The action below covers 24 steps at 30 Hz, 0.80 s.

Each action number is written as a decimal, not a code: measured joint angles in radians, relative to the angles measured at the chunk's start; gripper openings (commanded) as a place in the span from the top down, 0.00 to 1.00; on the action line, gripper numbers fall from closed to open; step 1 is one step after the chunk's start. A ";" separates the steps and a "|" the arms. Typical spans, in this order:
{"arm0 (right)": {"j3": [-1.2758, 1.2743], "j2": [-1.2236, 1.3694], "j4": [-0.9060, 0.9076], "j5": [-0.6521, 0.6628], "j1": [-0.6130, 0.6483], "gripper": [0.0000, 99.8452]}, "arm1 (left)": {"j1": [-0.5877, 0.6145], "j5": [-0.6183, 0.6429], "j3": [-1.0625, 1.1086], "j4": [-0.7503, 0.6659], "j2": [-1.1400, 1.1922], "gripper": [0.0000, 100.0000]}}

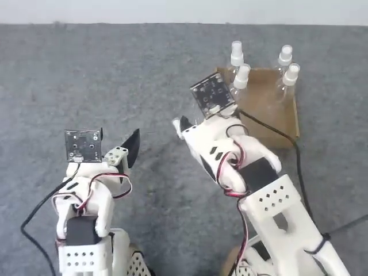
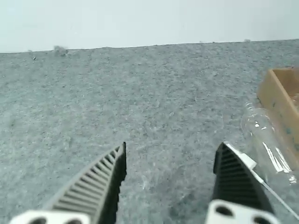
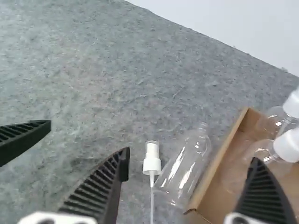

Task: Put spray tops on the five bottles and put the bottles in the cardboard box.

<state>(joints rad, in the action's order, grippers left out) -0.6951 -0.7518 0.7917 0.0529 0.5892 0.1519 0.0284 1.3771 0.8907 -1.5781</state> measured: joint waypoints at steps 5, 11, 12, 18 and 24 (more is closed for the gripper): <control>0.005 0.034 0.000 -0.020 0.029 0.68 | 0.006 0.000 0.000 0.000 0.000 0.72; 0.087 0.230 0.000 -0.060 0.035 0.68 | 0.003 0.000 -0.020 0.009 0.000 0.72; 0.115 0.262 0.000 -0.063 0.035 0.68 | 0.003 0.000 -0.031 0.018 -0.002 0.72; 0.278 0.451 0.002 -0.066 0.034 0.68 | 0.003 0.002 -0.044 0.043 0.000 0.72; 0.402 0.686 0.002 -0.137 0.034 0.68 | 0.003 0.011 -0.044 0.043 0.000 0.72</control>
<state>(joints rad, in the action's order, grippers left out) -0.2931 -0.0660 0.7933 -0.0836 0.6229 0.1550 0.0391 1.3326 0.9337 -1.5781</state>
